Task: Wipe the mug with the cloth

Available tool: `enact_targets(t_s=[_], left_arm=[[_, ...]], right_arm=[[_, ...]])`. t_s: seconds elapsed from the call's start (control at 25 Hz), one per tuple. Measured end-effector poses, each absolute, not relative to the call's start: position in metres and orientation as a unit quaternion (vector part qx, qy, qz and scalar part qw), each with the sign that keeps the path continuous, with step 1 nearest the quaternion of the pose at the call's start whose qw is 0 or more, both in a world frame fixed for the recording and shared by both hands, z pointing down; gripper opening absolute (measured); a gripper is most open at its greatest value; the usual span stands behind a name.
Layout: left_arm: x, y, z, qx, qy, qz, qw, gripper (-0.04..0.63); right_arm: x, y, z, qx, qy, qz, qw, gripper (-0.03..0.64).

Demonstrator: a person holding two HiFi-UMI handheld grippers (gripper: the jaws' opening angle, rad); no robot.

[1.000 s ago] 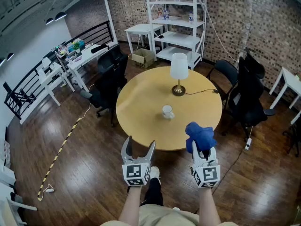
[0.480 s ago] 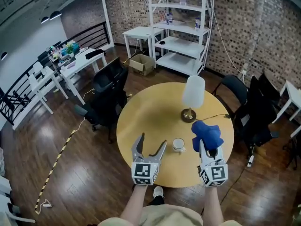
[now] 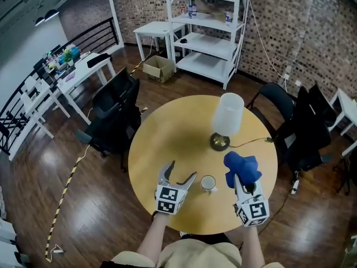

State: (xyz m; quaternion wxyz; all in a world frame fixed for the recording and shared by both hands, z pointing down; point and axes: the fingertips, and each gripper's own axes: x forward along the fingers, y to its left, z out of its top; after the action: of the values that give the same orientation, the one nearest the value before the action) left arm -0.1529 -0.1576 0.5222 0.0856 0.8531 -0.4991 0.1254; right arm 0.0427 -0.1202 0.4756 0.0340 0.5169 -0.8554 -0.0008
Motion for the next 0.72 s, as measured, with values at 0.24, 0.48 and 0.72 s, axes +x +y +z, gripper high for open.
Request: enact_targets(t_s=[0.24, 0.48, 0.72], left_arm=[[-0.103, -0.178, 0.613, 0.872, -0.367, 0.247, 0.209, 0.387], [-0.058, -0.180, 0.688, 0.869, -0.237, 0.361, 0.243, 0.370], [-0.058, -0.168, 0.730, 0.832, -0.234, 0.387, 0.320, 0.369]], right_arm=[[0.063, -0.124, 0.561, 0.476, -0.868, 0.076, 0.121, 0.067], [0.074, -0.131, 0.645, 0.433, -0.870, 0.146, 0.186, 0.067], [0.044, -0.173, 0.690, 0.290, -0.904, 0.199, 0.241, 0.067]])
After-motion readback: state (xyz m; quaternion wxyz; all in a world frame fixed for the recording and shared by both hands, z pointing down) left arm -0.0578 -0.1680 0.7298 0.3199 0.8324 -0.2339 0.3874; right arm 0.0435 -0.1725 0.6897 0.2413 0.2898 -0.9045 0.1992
